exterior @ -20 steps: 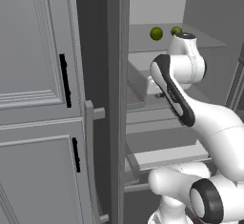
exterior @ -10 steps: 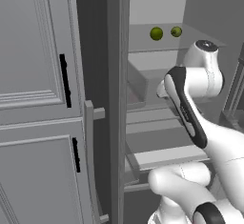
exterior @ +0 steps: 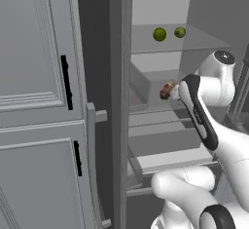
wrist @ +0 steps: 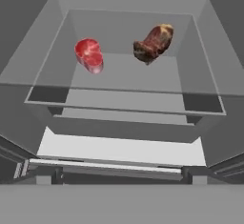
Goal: Place one lime and one steak in each tupperware on the nearby counter, to pack two identical lunches.
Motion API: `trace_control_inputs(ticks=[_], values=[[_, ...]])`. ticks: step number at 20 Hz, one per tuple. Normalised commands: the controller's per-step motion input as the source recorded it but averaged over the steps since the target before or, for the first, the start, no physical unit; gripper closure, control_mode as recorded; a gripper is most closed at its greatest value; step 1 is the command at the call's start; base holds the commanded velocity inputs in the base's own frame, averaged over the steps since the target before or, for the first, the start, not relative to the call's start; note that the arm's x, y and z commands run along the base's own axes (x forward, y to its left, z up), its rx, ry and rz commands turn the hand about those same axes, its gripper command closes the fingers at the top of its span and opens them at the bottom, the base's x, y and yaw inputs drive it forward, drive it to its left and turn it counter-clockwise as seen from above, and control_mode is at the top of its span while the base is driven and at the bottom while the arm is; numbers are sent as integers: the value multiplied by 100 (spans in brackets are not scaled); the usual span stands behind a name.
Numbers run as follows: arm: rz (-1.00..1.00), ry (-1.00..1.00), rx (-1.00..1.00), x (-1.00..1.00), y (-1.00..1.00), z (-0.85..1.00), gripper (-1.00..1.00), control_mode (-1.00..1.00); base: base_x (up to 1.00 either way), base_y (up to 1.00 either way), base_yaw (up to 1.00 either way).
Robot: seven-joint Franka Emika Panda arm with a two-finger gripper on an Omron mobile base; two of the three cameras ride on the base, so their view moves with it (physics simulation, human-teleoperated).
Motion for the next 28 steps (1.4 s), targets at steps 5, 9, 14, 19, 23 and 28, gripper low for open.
trace_control_inputs(ticks=[5,9,14,19,23,28], values=[[0,-2,0,70,-8,-20,-100,-100,0,0,0],[1,-13,0,66,0,-39,-100,-100,0,0,0],[0,-7,0,62,0,-34,-100,-100,0,0,0],[0,14,0,60,-3,-1,-100,-100,0,0,0],[0,5,0,50,-2,-11,-100,-100,0,0,0],[0,0,0,40,0,-27,-100,-100,0,0,0]])
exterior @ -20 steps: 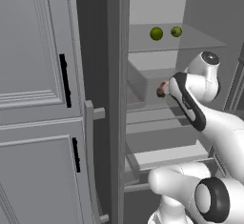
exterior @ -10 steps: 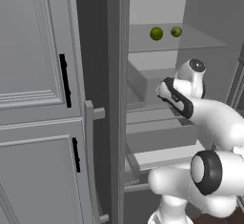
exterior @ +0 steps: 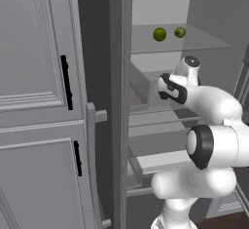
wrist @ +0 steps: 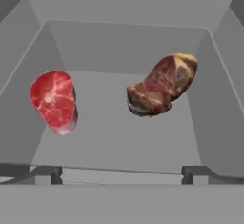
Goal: Place one lime and one steak in each tupperware on the nearby counter, to pack two identical lunches.
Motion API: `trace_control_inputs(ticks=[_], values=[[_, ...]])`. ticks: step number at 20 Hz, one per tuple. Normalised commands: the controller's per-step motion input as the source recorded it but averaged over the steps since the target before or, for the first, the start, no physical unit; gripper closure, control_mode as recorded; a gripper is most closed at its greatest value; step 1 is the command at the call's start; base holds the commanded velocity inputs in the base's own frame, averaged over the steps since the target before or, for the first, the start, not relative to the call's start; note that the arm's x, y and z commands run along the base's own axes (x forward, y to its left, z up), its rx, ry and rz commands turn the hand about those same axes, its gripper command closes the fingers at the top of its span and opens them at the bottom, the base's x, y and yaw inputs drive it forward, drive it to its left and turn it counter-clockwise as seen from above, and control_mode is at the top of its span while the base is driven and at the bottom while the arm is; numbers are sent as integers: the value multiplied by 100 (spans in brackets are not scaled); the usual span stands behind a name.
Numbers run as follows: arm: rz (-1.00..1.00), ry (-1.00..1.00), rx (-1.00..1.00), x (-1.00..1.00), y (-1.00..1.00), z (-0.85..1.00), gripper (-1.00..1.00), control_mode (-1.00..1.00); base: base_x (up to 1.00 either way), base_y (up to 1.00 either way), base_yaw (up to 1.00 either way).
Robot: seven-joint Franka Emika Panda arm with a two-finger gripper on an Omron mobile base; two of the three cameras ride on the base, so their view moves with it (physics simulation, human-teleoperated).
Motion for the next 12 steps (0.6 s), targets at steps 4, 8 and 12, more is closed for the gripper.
trace_control_inputs(ticks=[4,8,12], values=[[0,1,0,39,0,-26,-100,-100,0,0,0],[0,6,0,40,-10,-16,-100,-100,0,0,0],[0,5,1,29,-26,-11,-100,-100,0,0,0]])
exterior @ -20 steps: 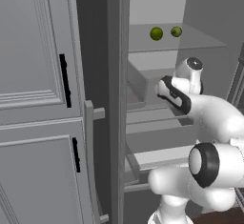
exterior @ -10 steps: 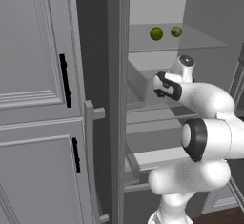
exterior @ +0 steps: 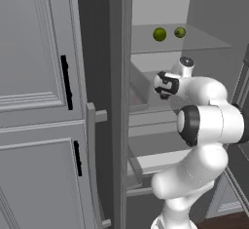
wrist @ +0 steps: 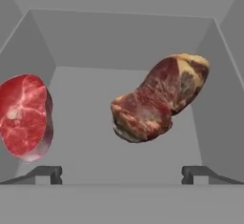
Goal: Place one lime and one steak in each tupperware on the nearby counter, to pack two identical lunches.
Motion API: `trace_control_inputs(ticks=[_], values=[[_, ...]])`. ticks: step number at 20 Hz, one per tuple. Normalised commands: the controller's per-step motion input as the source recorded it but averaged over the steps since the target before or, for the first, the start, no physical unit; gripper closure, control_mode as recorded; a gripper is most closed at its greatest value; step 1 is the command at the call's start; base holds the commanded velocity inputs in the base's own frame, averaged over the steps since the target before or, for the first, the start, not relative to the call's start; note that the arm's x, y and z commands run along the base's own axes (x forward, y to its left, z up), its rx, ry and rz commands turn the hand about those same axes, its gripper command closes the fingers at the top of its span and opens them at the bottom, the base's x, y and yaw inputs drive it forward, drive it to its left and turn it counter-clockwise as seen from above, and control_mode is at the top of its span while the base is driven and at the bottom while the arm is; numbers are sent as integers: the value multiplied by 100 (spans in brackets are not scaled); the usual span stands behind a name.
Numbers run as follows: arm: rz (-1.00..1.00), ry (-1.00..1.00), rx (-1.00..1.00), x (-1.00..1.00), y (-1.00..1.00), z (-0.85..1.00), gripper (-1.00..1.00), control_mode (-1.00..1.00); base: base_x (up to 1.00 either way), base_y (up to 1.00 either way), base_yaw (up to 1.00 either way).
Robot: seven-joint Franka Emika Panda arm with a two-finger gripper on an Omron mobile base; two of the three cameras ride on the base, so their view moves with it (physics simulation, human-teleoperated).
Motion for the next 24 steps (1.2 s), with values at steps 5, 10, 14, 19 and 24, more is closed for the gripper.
trace_control_inputs(ticks=[5,10,14,19,24], values=[[0,0,0,27,-6,-24,-100,-100,0,0,0],[0,0,0,26,0,-32,-100,-100,0,0,0],[0,0,0,36,-1,-24,-100,-100,0,0,0],[0,0,0,31,-5,-23,-100,-100,0,0,0],[0,-1,0,20,-1,-36,100,-100,0,0,0]])
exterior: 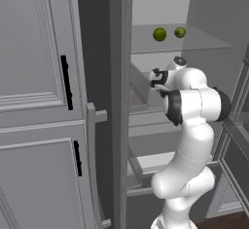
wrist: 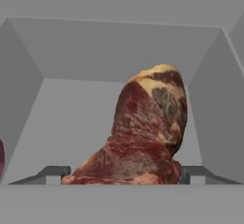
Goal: Place one lime and one steak in each tupperware on the nearby counter, to pack two identical lunches.
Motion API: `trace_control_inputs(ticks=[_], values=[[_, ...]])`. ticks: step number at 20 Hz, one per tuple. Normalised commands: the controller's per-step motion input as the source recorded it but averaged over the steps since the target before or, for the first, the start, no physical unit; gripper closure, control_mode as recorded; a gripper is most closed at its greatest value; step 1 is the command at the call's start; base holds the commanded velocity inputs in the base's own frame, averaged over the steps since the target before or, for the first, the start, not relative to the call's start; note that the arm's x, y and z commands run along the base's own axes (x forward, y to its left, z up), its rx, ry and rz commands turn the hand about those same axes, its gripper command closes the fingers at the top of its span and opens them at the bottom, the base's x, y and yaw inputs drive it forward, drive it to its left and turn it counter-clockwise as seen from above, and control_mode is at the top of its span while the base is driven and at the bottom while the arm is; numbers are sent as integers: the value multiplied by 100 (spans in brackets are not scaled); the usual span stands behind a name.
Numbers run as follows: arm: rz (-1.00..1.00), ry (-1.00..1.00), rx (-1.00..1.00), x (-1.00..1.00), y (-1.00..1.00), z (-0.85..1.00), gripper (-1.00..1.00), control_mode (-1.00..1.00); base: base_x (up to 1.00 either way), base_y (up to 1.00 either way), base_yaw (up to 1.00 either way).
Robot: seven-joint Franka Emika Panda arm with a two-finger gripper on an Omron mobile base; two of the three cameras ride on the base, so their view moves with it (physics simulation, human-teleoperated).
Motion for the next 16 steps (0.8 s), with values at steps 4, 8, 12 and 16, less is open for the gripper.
trace_control_inputs(ticks=[4,8,12,16], values=[[0,-5,0,0,0,-57,100,-100,0,0,0],[0,-13,0,-12,0,-63,100,-100,0,0,0],[2,-25,0,-72,0,-14,100,-100,0,0,0],[1,-2,0,-88,0,28,100,-100,0,0,0]])
